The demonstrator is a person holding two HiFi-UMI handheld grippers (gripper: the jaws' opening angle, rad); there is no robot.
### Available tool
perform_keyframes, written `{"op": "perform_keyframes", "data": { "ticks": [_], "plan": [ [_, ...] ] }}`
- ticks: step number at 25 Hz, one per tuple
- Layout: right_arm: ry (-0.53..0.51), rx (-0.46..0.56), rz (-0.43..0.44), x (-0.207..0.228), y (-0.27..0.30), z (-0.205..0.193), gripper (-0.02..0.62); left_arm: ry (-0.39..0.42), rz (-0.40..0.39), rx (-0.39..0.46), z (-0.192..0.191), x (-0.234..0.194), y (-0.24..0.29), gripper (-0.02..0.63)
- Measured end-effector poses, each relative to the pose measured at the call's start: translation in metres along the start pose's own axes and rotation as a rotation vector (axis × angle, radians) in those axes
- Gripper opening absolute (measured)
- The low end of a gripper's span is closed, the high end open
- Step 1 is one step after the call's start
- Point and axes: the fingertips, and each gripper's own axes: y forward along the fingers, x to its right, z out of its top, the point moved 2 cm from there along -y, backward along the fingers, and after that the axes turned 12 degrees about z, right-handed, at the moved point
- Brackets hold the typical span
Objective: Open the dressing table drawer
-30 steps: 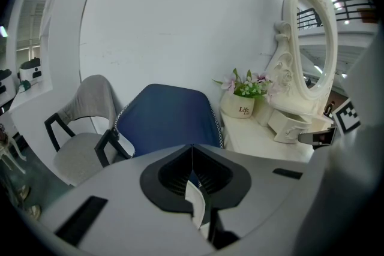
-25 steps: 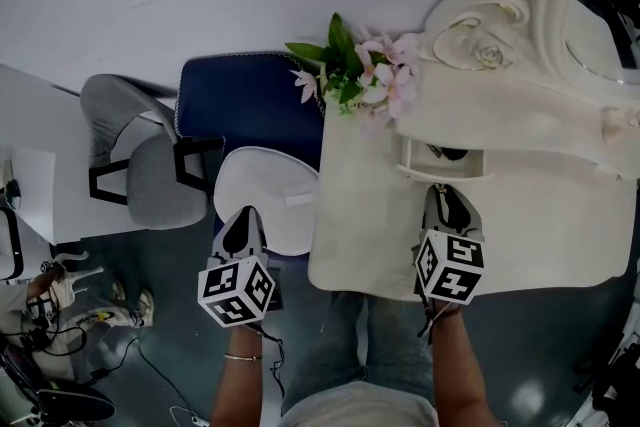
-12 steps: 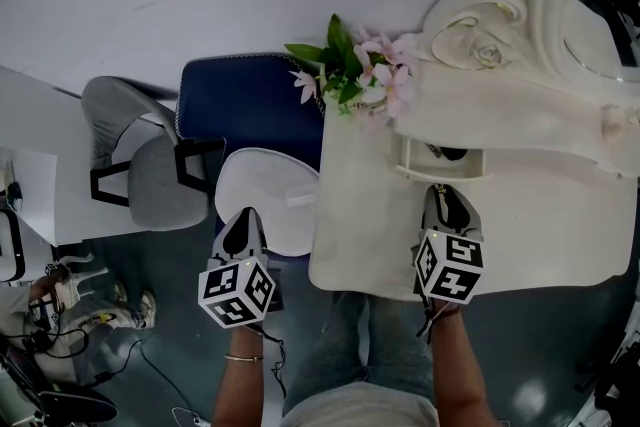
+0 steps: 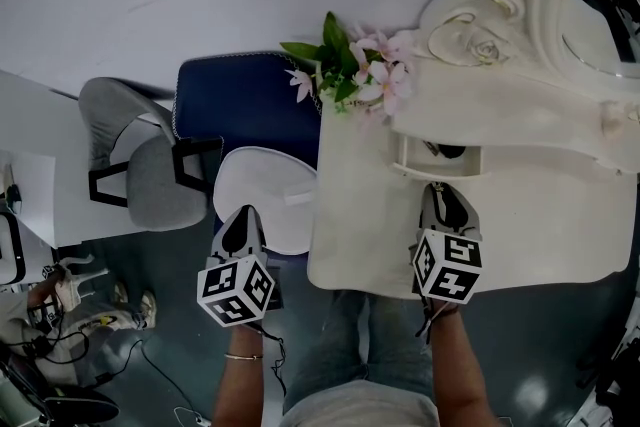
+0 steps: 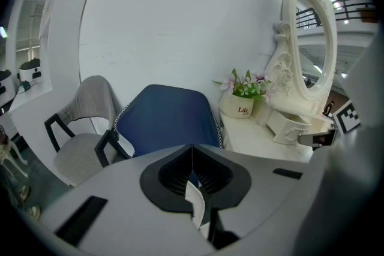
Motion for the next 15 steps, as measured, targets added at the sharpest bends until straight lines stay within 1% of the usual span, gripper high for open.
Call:
{"op": "perform_keyframes", "data": {
  "ticks": [15],
  "plan": [
    [0.004,0.0,-0.002,-0.0006,-0.0031,-0.0032,0.101,0.001,-0.001,-0.003,-0.0013,-0.0015,-0.0009,0.021]
  ]
}}
